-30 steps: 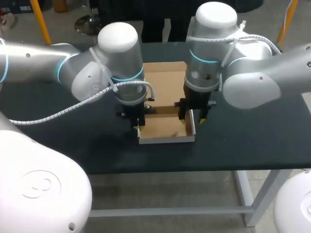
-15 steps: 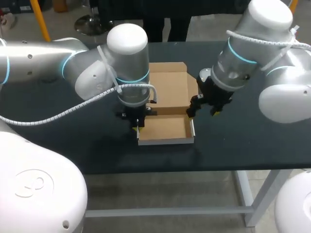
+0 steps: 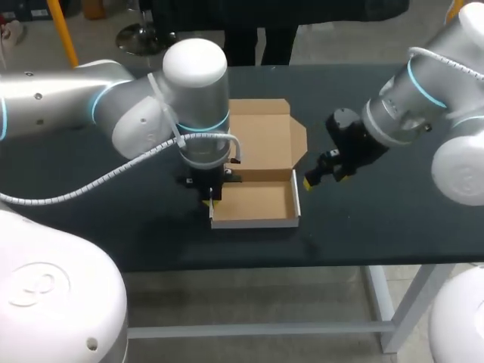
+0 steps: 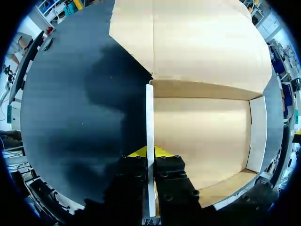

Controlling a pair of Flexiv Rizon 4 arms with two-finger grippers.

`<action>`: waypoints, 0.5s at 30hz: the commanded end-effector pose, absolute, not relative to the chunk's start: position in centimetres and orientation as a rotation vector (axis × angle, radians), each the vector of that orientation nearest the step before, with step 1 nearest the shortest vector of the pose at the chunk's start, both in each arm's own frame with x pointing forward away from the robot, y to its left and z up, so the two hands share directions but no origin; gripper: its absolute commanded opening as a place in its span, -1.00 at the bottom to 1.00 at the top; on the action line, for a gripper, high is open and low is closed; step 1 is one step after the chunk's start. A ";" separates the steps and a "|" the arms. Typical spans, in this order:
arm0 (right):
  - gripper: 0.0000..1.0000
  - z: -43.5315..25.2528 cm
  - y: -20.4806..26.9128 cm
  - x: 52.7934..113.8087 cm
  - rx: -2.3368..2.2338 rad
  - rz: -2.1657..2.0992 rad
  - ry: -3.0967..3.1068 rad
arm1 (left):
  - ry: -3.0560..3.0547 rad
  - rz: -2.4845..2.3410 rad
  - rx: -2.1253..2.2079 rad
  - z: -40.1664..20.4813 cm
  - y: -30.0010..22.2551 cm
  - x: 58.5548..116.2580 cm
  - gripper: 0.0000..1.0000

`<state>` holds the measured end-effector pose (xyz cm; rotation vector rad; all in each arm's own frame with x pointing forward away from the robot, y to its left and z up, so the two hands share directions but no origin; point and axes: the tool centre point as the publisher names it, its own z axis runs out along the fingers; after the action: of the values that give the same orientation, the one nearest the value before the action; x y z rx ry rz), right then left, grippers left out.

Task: Assemble the packaging by folding the flat box into shape, placing the metal phone stand inside, and closing the box properly

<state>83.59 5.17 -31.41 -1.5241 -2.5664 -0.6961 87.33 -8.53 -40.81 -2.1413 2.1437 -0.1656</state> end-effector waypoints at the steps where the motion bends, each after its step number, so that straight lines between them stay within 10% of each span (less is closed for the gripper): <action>1: 1.00 -30.7 4.9 83.1 -1.368 -0.740 -2.648 | 2.148 -0.177 -2.140 -40.7 -8.0 87.1 -1.00; 15: 1.00 -28.0 -0.5 78.5 -0.854 -1.087 -2.740 | 2.169 -0.141 -2.129 -40.7 -6.7 86.7 -1.00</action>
<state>80.83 2.93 -29.38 -0.9767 -2.8092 -0.9401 86.74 -6.83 -40.88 -2.1336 2.1736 -0.1474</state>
